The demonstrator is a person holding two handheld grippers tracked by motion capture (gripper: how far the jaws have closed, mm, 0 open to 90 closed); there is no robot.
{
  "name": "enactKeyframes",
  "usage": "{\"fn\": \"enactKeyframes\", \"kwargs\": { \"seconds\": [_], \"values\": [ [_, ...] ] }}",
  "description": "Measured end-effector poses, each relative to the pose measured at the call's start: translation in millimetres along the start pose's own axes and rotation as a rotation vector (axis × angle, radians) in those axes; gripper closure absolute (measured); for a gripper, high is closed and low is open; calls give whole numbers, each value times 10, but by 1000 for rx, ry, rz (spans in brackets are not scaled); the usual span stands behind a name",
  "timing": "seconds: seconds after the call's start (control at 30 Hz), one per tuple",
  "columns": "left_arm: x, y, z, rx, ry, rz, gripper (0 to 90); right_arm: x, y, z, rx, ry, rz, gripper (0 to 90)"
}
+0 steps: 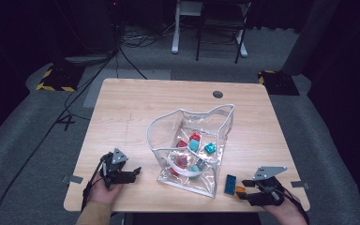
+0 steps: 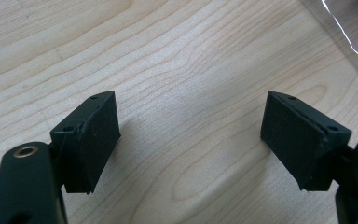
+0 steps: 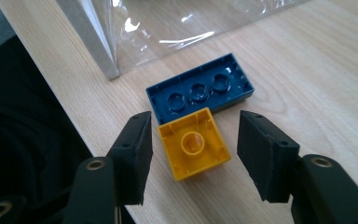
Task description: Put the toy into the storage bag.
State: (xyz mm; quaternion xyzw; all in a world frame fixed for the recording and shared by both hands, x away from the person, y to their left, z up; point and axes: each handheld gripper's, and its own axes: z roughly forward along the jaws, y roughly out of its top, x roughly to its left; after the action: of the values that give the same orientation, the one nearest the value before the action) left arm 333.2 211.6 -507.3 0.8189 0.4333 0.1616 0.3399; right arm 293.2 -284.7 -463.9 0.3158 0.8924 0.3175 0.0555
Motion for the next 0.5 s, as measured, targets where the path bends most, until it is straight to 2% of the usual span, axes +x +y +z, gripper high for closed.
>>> {"fn": "enactKeyframes", "kwargs": {
  "seconds": [0.1,0.23,0.5],
  "values": [
    [0,0,0,0,0,0,199,16,-17,66,18,-8,-16,479],
    [0,0,0,0,0,0,199,4,-36,121,47,-21,-14,557],
    [0,0,0,0,0,0,199,-20,-41,72,47,-30,12,584]
  ]
}}
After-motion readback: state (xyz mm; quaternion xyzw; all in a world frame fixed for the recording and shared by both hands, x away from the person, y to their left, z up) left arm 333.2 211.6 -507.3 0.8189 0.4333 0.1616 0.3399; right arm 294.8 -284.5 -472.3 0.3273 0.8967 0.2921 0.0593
